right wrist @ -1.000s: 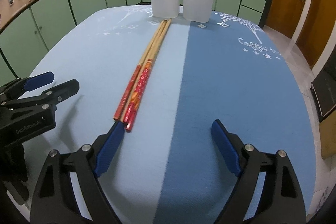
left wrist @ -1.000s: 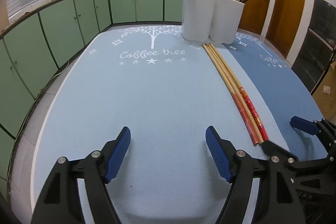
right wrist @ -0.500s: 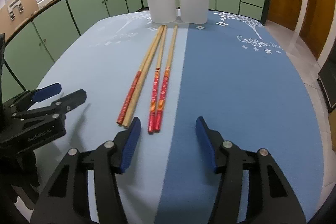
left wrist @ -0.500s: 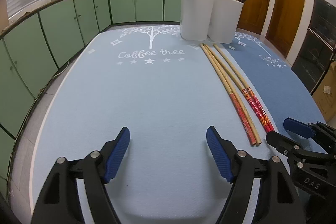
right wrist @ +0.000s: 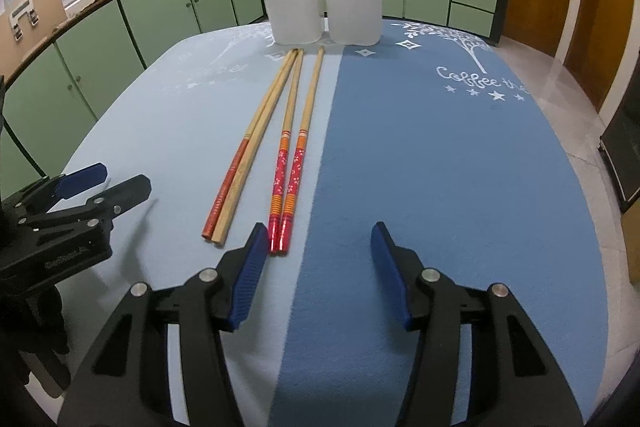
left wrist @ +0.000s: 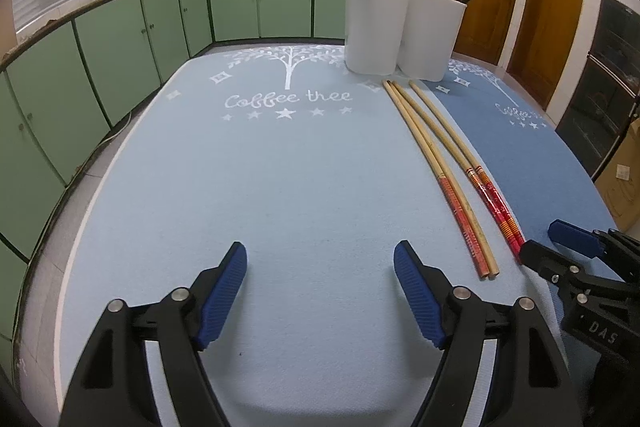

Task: Organize utensils
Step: 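Lower the right gripper onto a red chopstick and close it, then grasp another red chopstick with the left gripper while the right holds its own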

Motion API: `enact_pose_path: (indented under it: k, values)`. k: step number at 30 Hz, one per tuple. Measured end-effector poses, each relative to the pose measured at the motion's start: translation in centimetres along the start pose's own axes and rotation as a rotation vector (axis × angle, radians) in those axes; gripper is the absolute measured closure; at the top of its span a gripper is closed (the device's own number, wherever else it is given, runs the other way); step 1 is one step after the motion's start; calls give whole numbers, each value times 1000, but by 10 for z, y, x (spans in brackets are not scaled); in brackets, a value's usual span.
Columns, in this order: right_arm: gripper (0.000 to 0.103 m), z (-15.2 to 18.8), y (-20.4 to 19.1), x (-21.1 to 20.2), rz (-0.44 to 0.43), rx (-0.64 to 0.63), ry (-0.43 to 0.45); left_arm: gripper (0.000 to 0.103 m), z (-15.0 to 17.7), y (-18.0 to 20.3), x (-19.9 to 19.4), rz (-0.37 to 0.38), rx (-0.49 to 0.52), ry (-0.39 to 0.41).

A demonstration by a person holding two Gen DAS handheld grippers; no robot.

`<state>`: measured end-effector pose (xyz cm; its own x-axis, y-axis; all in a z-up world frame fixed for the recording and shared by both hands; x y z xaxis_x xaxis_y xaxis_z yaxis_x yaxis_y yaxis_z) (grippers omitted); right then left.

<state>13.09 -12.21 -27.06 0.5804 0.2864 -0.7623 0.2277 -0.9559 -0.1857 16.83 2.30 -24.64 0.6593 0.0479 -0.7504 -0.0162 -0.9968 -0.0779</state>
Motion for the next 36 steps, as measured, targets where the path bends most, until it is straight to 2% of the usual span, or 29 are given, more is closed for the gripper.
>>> enact_pose_path:
  k: [7, 10, 14, 17, 22, 26, 36]
  values:
    - [51, -1, 18, -2, 27, 32, 2, 28, 0, 1, 2, 1, -4, -6]
    - [48, 0, 15, 0, 27, 17, -5, 28, 0, 1, 2, 1, -4, -6]
    - [51, 0, 8, 5, 52, -26, -11, 28, 0, 2, 2, 2, -3, -6]
    - [66, -2, 4, 5, 30, -24, -7, 28, 0, 3, 2, 2, -2, -6]
    - [98, 0, -9, 6, -40, -38, -7, 28, 1, 4, 2, 6, -8, -11]
    - [98, 1, -12, 4, -54, -37, -3, 28, 2, 10, 1, 13, 1, -12]
    - [98, 6, 19, -10, 3, 30, 13, 28, 6, 45, -3, 80, 30, -24]
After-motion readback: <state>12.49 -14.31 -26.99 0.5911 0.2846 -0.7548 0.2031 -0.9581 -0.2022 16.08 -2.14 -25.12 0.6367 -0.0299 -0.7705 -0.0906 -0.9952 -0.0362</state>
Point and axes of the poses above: each gripper's, at about its wrist camera, not at the fingertips, and x roughly the way its jaws point, y to its right, z to its underside, the point moved 9 cm from there along x, roughly the way its jaws point, and after that the axes turned 8 degrees about -z, right-handed, at the moved point
